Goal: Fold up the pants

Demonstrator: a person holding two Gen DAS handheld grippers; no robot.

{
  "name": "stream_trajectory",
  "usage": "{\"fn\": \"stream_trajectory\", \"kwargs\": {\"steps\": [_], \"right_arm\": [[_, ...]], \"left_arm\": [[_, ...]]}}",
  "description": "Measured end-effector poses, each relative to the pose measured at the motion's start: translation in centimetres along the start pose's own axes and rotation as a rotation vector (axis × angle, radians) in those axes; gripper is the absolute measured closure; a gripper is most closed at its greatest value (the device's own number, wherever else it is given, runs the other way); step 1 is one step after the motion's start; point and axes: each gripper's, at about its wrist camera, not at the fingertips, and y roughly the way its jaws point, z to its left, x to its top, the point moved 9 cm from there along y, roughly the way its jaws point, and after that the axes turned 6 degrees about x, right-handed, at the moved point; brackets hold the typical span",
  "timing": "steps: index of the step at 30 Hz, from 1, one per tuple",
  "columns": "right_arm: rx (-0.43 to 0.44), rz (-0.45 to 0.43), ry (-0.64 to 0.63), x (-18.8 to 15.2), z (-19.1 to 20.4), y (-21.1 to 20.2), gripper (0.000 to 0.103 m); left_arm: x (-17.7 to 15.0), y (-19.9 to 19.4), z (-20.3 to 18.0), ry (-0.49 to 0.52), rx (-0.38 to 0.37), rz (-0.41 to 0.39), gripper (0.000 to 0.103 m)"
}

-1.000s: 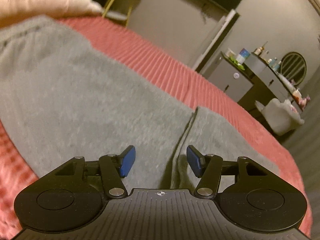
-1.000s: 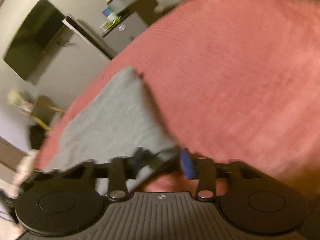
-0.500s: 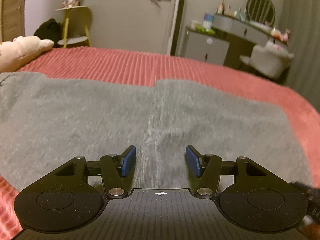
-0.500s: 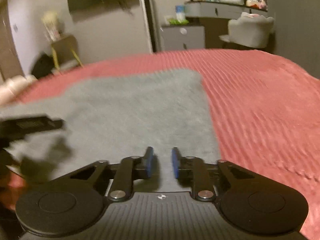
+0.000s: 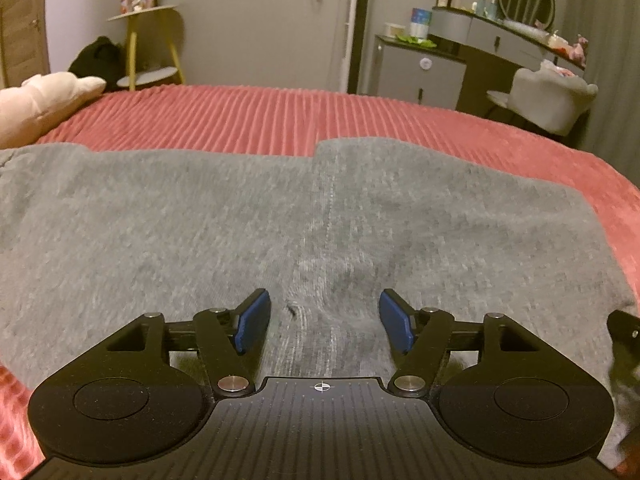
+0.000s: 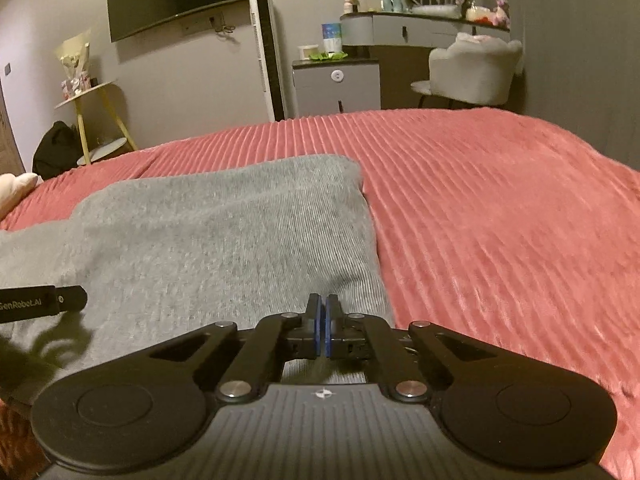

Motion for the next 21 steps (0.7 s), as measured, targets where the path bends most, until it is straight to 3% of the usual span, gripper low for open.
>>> {"fn": "stream_trajectory", "kwargs": {"steps": [8,14,18,21], "right_arm": [[0.002,-0.013,0.043,0.8,-0.5,1.0,0.103],[0.032,-0.063,0.124,2.2,-1.1,0.1,0.101],[0.073,-0.085,0.082,3.5,0.0,0.4,0.099],[0.089,-0.066,0.04,4.0,0.6,1.8,0.099]], "left_arm": [[0.4,-0.3,1.5,-0.075,0.036,0.003,0.031],[1.4,-2.2,3.5,-0.187,0.06,-0.059,0.036],[2.9,-3.8,1.4,-0.074,0.054,-0.154,0.033],[3.8,-3.3,-1.0,0.035,0.031,-0.163,0.032]]}}
